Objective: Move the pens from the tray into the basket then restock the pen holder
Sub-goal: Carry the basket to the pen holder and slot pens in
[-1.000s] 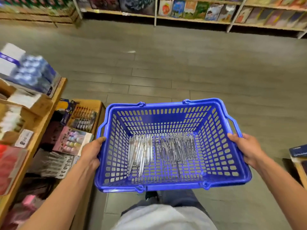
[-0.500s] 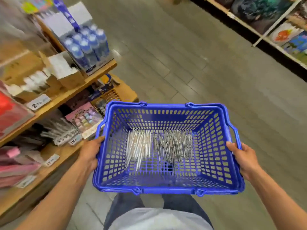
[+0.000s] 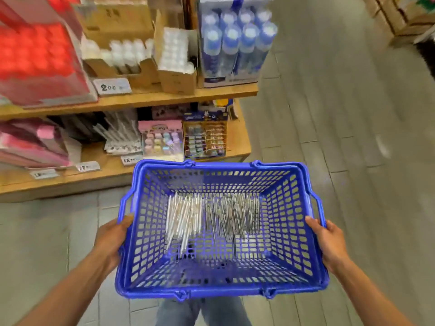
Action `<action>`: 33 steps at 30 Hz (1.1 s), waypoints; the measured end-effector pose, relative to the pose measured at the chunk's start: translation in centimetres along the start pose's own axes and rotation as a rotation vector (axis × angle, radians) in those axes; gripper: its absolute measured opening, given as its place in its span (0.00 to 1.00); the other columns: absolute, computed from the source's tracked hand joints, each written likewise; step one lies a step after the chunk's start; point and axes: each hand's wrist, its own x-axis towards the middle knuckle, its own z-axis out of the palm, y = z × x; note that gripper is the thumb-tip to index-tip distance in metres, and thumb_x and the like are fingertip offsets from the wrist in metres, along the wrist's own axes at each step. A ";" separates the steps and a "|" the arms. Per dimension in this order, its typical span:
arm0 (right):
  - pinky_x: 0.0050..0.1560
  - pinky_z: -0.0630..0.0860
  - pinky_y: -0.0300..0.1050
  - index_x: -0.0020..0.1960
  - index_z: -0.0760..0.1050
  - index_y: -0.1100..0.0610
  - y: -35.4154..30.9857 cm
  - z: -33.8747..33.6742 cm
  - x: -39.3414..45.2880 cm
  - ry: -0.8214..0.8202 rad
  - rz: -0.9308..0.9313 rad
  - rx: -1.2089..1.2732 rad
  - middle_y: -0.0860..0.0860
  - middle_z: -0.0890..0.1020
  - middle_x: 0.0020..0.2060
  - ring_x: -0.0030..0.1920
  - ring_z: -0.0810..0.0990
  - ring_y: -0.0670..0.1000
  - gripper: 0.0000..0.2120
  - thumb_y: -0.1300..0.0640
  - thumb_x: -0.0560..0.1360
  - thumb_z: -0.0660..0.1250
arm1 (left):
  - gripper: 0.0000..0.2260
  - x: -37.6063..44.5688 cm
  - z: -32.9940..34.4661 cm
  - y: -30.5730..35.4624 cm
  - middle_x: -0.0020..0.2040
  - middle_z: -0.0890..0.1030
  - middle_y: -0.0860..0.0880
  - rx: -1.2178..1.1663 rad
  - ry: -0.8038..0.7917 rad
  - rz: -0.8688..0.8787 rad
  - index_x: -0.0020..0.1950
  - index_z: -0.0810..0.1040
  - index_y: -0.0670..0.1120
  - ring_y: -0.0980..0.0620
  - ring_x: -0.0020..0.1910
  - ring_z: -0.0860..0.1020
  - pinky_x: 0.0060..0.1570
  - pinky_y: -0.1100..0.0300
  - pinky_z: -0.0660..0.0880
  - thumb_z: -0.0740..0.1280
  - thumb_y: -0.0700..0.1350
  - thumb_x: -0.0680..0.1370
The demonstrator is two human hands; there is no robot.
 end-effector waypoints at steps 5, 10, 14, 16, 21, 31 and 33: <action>0.39 0.82 0.60 0.48 0.77 0.65 3.0 7.9 6.6 -0.032 -0.017 -0.093 0.61 0.85 0.38 0.37 0.84 0.62 0.12 0.56 0.73 0.73 | 0.09 8.7 -0.8 -4.5 0.39 0.86 0.41 -0.057 0.060 -0.013 0.48 0.83 0.42 0.43 0.34 0.83 0.44 0.45 0.81 0.70 0.47 0.78; 0.37 0.82 0.52 0.50 0.76 0.67 7.6 15.3 13.2 -0.073 -0.060 -0.167 0.61 0.85 0.38 0.37 0.84 0.62 0.13 0.57 0.74 0.71 | 0.08 18.3 -0.8 -10.0 0.39 0.86 0.43 -0.062 0.104 -0.037 0.47 0.83 0.42 0.44 0.34 0.83 0.45 0.47 0.80 0.70 0.47 0.79; 0.35 0.82 0.50 0.48 0.77 0.62 11.5 20.3 18.3 -0.103 -0.090 -0.216 0.59 0.85 0.38 0.37 0.85 0.61 0.10 0.55 0.74 0.71 | 0.09 25.1 -0.7 -15.1 0.40 0.86 0.44 -0.074 0.144 -0.051 0.45 0.83 0.44 0.43 0.36 0.83 0.44 0.45 0.81 0.70 0.49 0.78; 0.37 0.82 0.51 0.47 0.77 0.59 13.1 22.2 20.6 -0.107 -0.100 -0.229 0.59 0.85 0.40 0.39 0.85 0.62 0.08 0.55 0.74 0.71 | 0.09 27.9 -0.5 -17.0 0.40 0.86 0.44 -0.072 0.147 -0.048 0.47 0.82 0.44 0.44 0.35 0.84 0.41 0.47 0.81 0.70 0.49 0.79; 0.36 0.81 0.50 0.43 0.76 0.55 16.6 26.2 25.4 -0.108 -0.142 -0.272 0.57 0.85 0.39 0.38 0.85 0.60 0.07 0.52 0.74 0.70 | 0.07 34.6 0.9 -19.7 0.38 0.86 0.46 -0.070 0.175 -0.015 0.48 0.82 0.46 0.46 0.33 0.84 0.37 0.49 0.81 0.70 0.49 0.79; 0.32 0.80 0.46 0.44 0.76 0.53 18.7 29.4 30.0 -0.067 -0.152 -0.223 0.54 0.86 0.37 0.36 0.86 0.57 0.06 0.52 0.74 0.70 | 0.08 39.8 2.7 -20.6 0.38 0.86 0.48 -0.090 0.174 0.075 0.41 0.84 0.50 0.49 0.33 0.84 0.37 0.51 0.81 0.71 0.50 0.78; 0.31 0.79 0.45 0.44 0.75 0.51 18.9 29.5 29.9 -0.064 -0.141 -0.211 0.52 0.85 0.35 0.35 0.86 0.56 0.06 0.51 0.75 0.70 | 0.08 39.7 2.7 -20.5 0.39 0.86 0.48 -0.095 0.164 0.080 0.41 0.85 0.51 0.50 0.33 0.84 0.37 0.51 0.81 0.70 0.51 0.78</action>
